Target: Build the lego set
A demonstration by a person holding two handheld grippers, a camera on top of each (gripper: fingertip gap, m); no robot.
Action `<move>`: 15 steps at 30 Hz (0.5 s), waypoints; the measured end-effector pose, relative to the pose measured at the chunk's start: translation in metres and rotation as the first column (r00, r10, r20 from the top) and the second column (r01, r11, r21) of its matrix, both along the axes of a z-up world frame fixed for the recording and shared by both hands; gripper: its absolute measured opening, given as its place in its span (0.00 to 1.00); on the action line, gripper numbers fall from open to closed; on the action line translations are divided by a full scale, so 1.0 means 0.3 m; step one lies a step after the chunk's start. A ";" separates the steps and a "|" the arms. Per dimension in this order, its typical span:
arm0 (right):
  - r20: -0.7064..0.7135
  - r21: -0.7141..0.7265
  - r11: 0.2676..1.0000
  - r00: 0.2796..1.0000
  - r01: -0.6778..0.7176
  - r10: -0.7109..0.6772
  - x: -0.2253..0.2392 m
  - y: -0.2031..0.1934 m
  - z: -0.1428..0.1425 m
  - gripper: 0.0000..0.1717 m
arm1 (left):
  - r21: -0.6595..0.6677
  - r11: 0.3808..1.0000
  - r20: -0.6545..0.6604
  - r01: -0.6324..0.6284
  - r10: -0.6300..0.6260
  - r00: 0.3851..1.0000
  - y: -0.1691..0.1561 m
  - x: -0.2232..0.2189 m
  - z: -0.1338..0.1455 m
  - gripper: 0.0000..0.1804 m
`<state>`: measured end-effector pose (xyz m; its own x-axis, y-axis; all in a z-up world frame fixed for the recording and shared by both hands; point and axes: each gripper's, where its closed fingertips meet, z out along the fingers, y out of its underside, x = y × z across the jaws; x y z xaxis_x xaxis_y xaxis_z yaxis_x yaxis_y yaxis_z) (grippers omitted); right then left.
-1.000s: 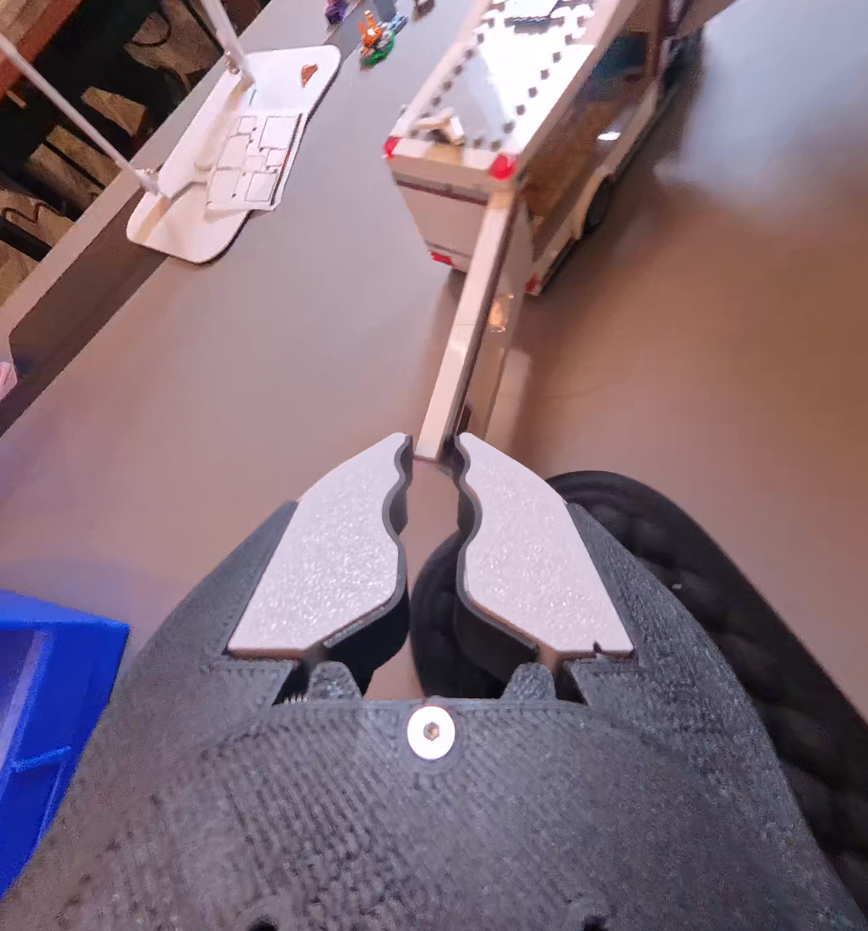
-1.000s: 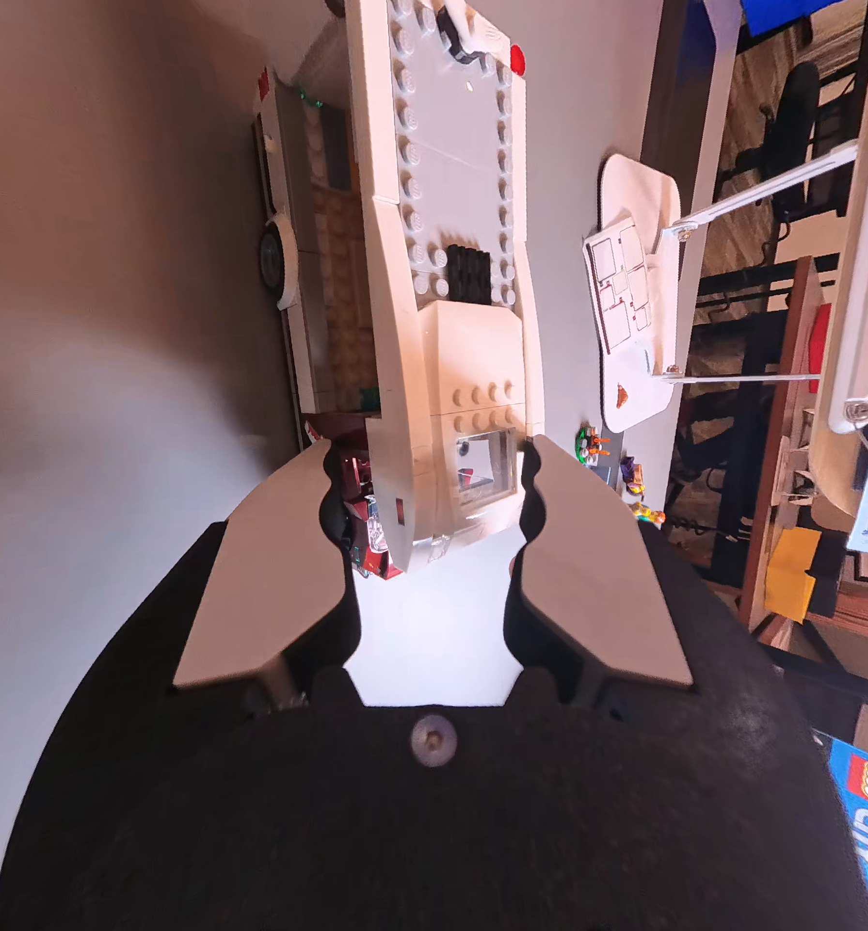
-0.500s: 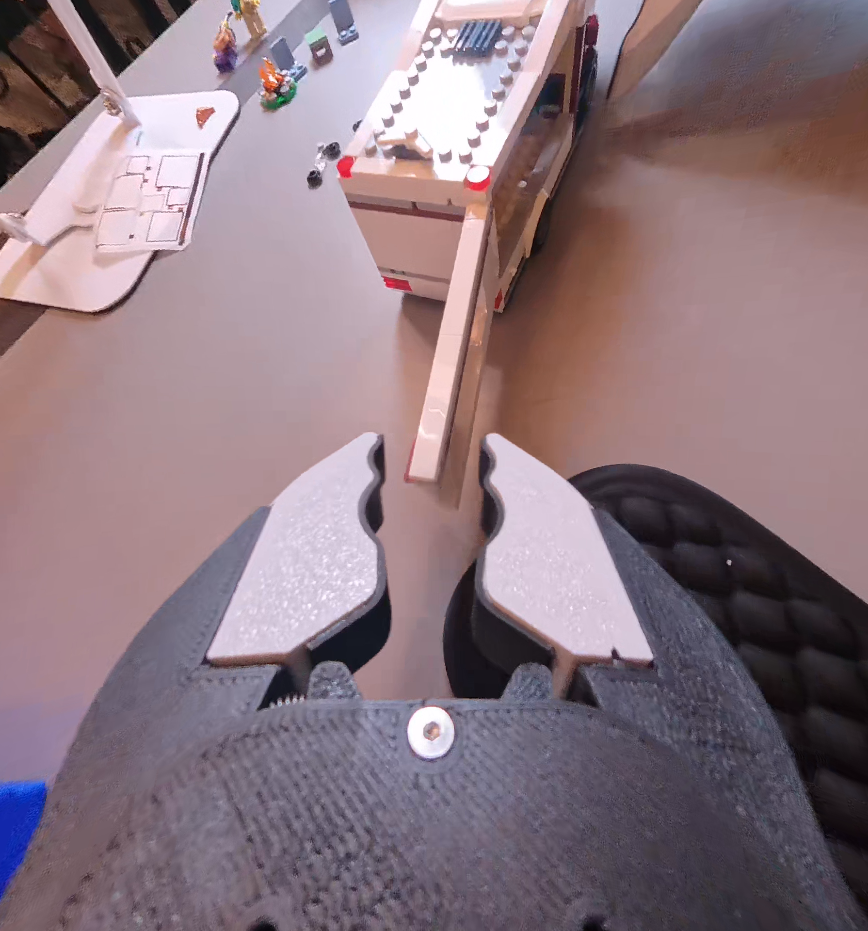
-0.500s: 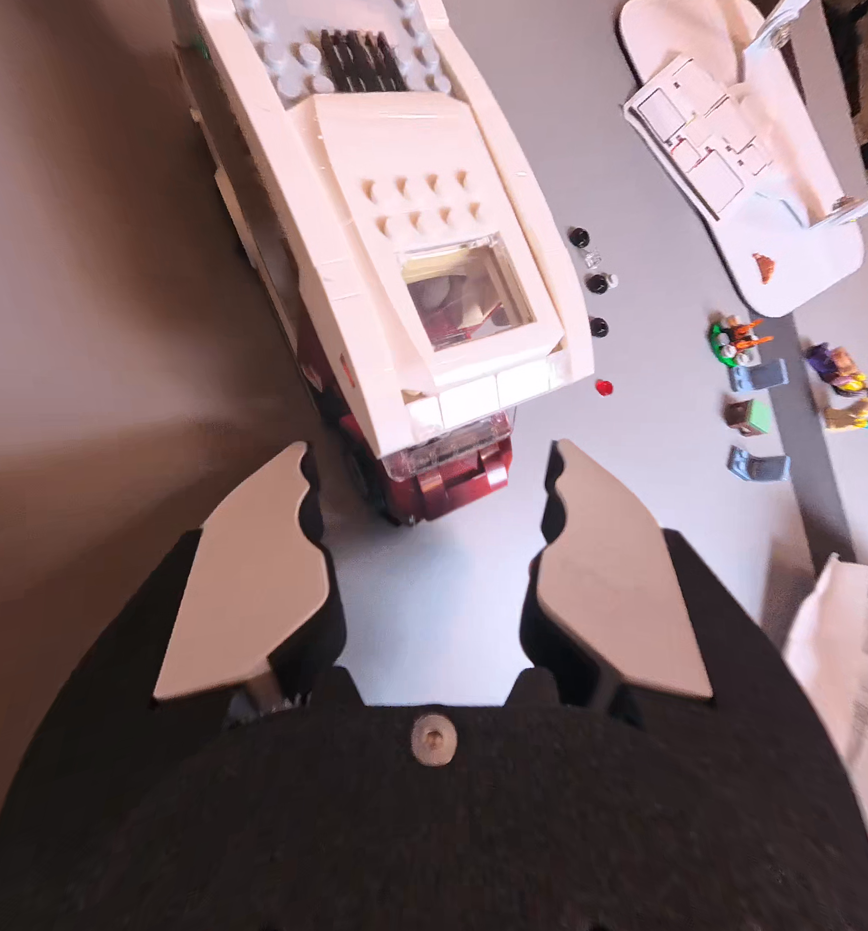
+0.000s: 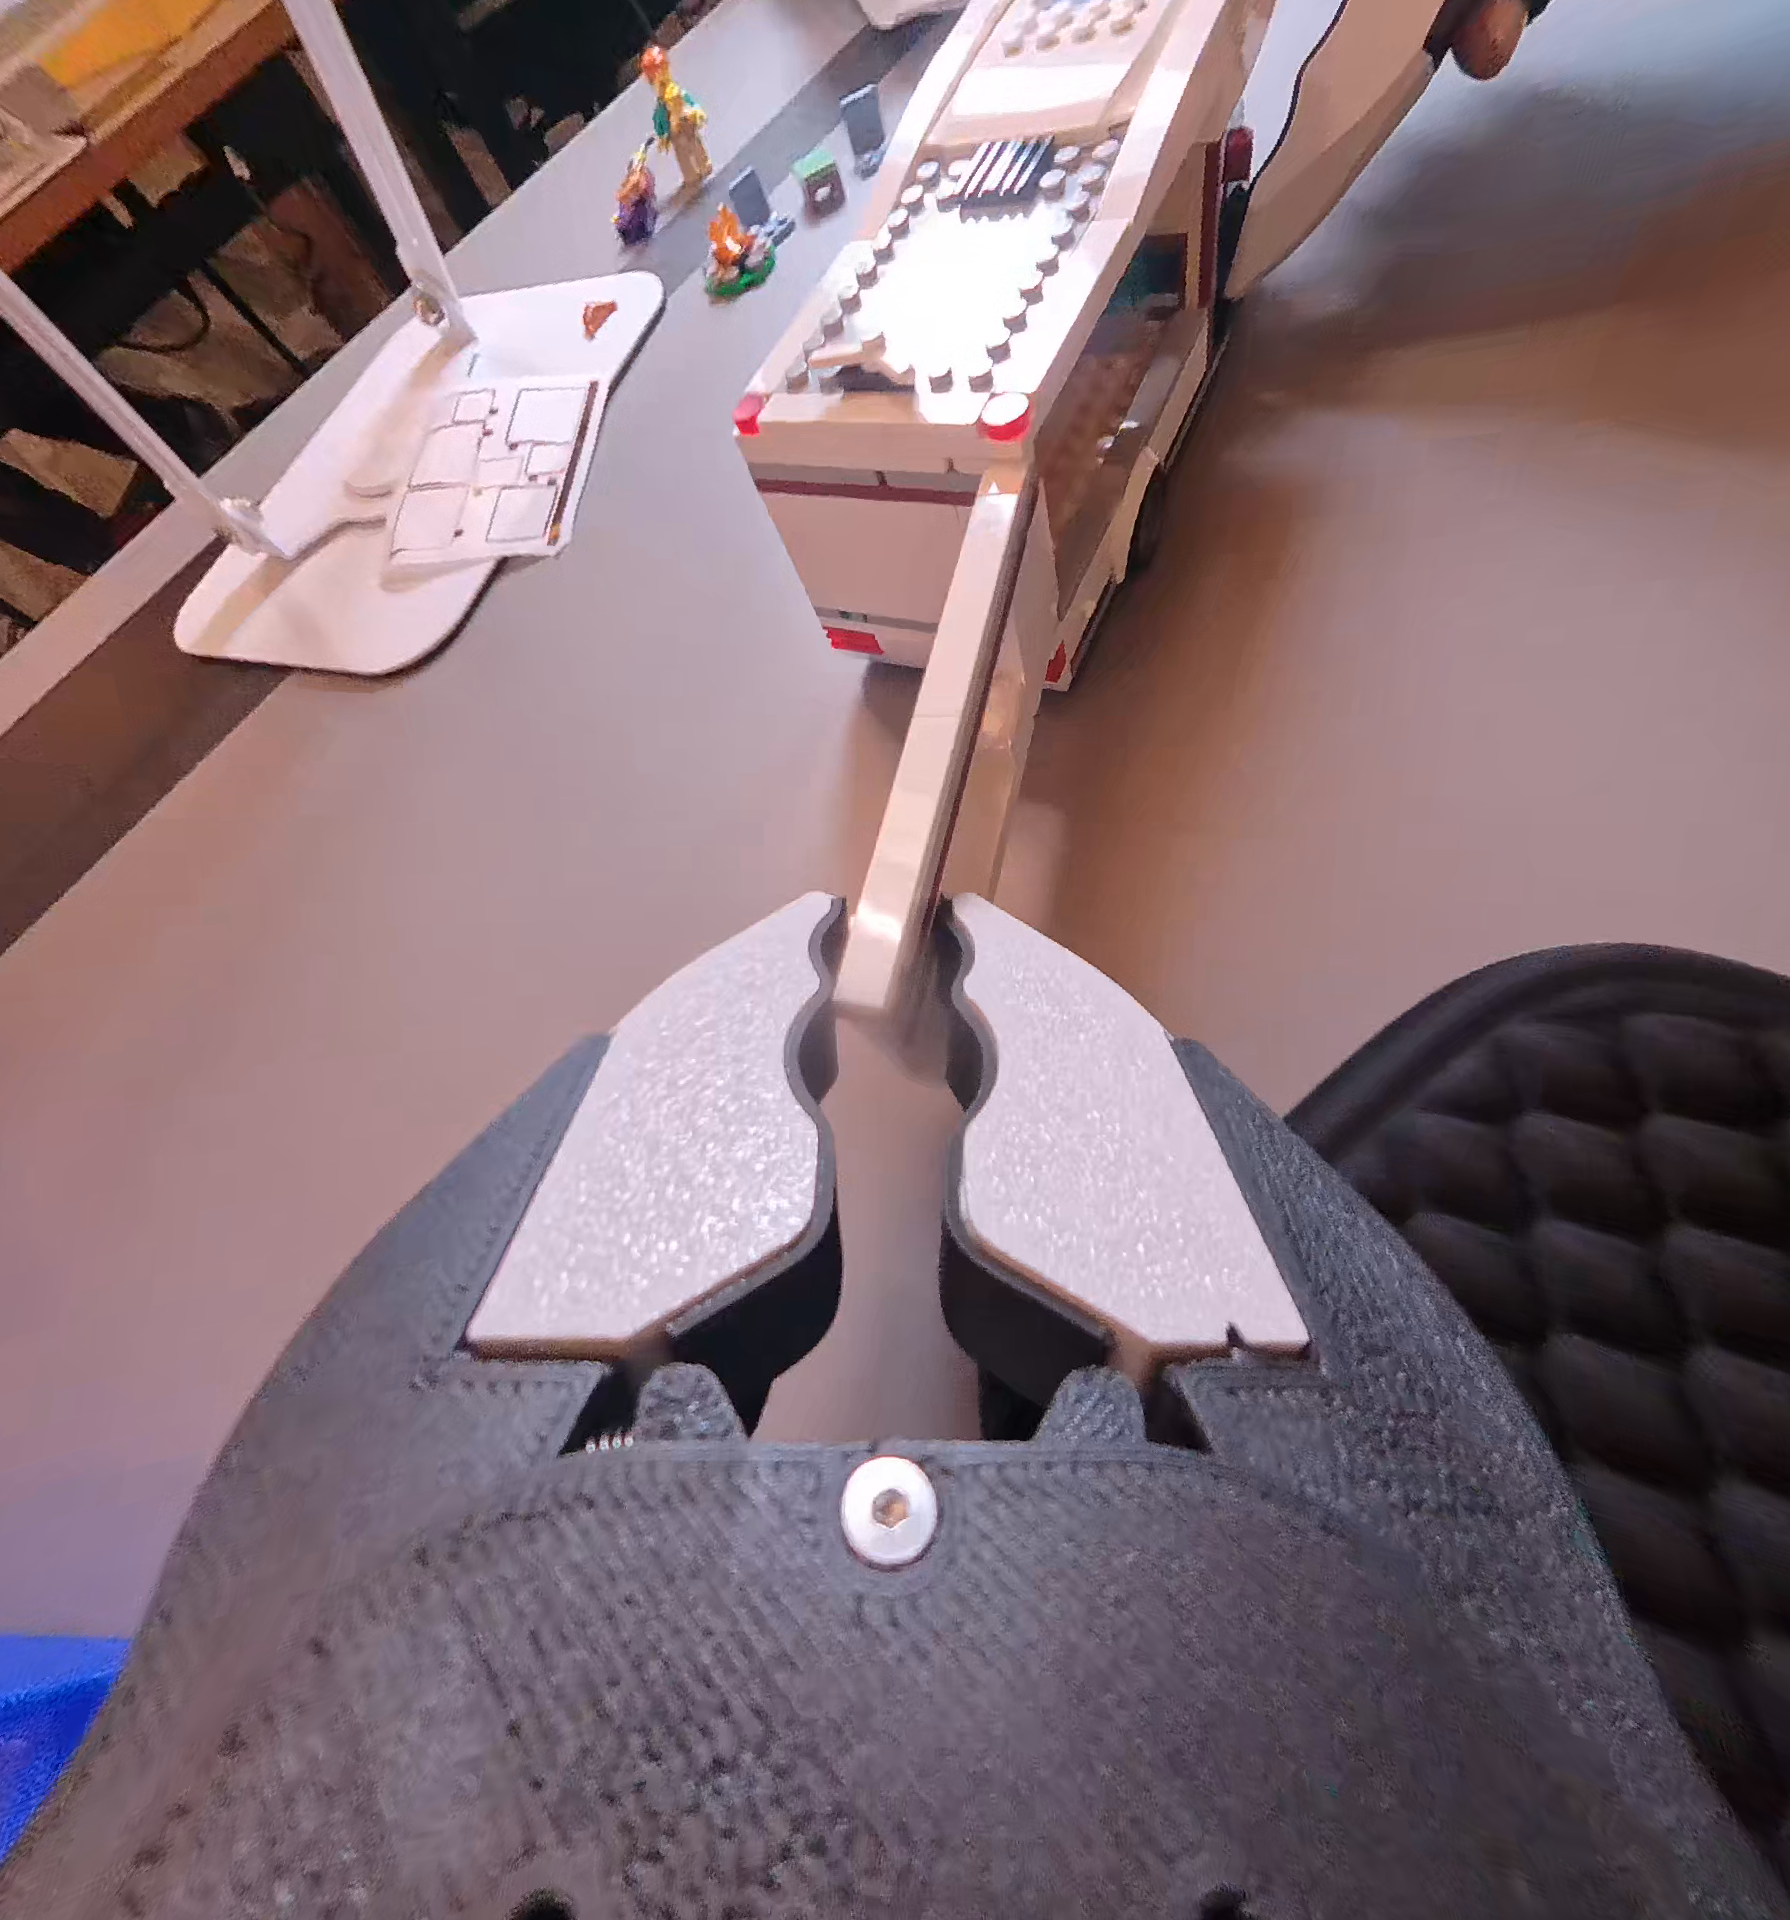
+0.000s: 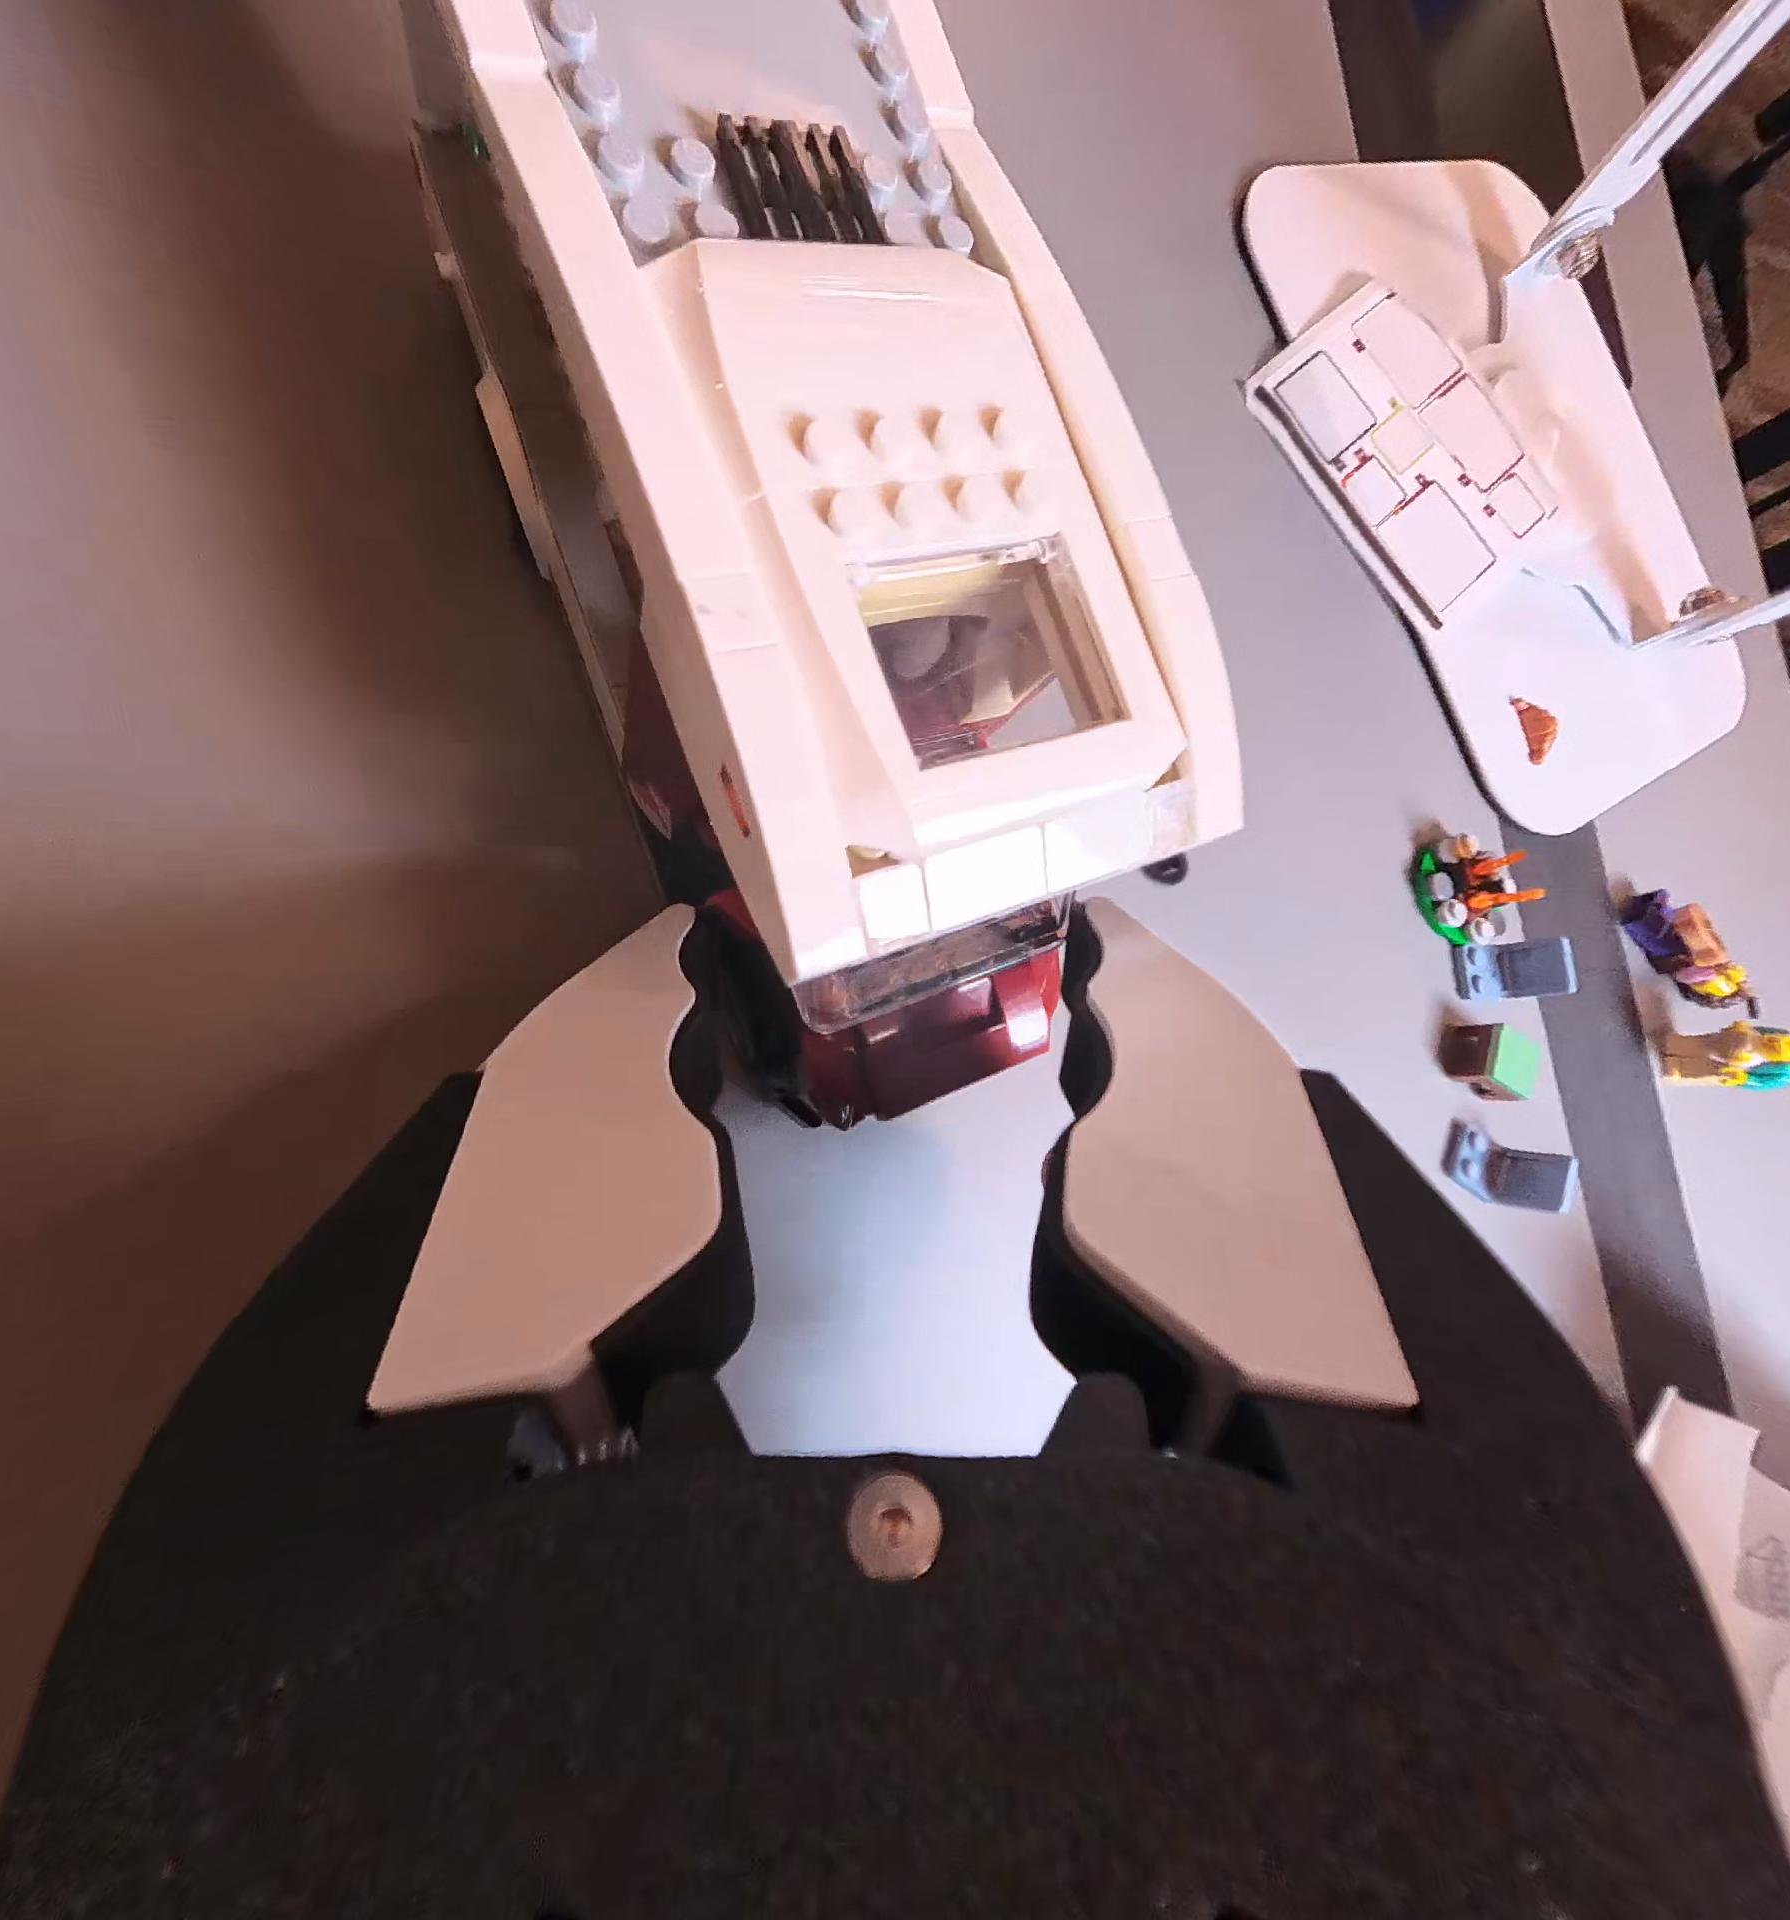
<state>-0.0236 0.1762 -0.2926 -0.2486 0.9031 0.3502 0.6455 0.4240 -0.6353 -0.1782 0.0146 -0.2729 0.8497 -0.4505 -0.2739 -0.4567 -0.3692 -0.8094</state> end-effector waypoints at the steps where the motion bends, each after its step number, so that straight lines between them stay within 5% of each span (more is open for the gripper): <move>1: 0.000 0.001 1.000 1.000 0.003 -0.003 -0.007 0.008 -0.001 0.37 | -0.005 1.000 0.018 -0.004 0.004 1.000 0.004 -0.004 -0.004 0.09; 8: -0.081 -0.237 0.971 0.996 0.025 -0.046 0.054 0.020 0.093 0.41 | 0.076 0.997 0.227 0.006 -0.023 0.974 -0.031 0.016 0.097 0.25; 11: -0.123 -0.273 0.942 0.964 0.193 -0.234 0.104 0.185 0.152 0.32 | 0.140 0.990 0.246 0.003 -0.038 0.969 -0.033 0.014 0.174 0.26; 15: -0.044 -0.271 0.876 0.904 0.398 -0.424 0.117 0.382 0.118 0.23 | 0.163 0.986 0.171 0.038 -0.067 0.983 0.023 0.049 0.238 0.25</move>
